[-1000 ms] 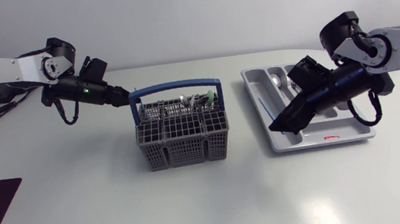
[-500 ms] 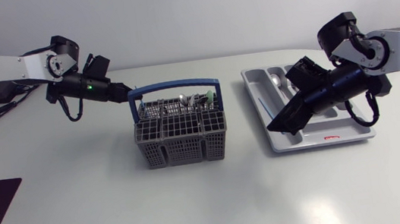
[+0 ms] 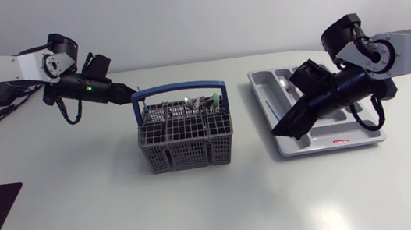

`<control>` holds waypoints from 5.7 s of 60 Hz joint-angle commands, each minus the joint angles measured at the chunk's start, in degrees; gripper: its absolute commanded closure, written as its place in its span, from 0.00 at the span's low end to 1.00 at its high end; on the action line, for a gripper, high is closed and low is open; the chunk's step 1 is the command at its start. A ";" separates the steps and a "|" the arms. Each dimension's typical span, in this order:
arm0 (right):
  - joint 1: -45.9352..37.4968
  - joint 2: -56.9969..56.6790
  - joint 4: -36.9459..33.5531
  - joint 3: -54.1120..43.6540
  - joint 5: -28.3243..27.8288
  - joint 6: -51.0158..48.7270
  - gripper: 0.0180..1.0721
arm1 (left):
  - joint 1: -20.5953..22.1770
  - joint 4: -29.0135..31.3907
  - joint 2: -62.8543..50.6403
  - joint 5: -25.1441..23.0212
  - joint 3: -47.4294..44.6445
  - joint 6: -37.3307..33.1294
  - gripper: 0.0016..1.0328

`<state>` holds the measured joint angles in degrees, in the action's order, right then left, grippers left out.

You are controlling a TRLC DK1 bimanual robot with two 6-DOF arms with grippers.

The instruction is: Unload the cutlery basket into the drawer organizer.

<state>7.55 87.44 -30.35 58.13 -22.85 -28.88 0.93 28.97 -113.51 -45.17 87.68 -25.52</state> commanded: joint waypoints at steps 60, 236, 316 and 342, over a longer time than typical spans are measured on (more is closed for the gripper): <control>3.52 -13.70 1.96 -5.48 1.05 0.85 0.05 | -2.34 -6.21 28.17 5.70 -7.96 -5.16 0.87; 26.64 -18.36 21.30 -5.04 -0.44 10.25 0.94 | 22.63 3.81 27.64 -7.22 -4.45 12.77 0.68; -2.37 24.45 6.18 15.96 10.63 22.91 0.94 | 12.43 1.09 44.70 21.79 -33.80 -7.79 0.04; 0.01 18.47 9.34 13.24 19.60 24.84 0.15 | 14.54 -1.73 48.12 25.30 -42.68 -10.25 0.04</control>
<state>6.24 111.83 -22.63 73.76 -5.04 -5.52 14.79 28.21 -65.82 -20.64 47.81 -34.22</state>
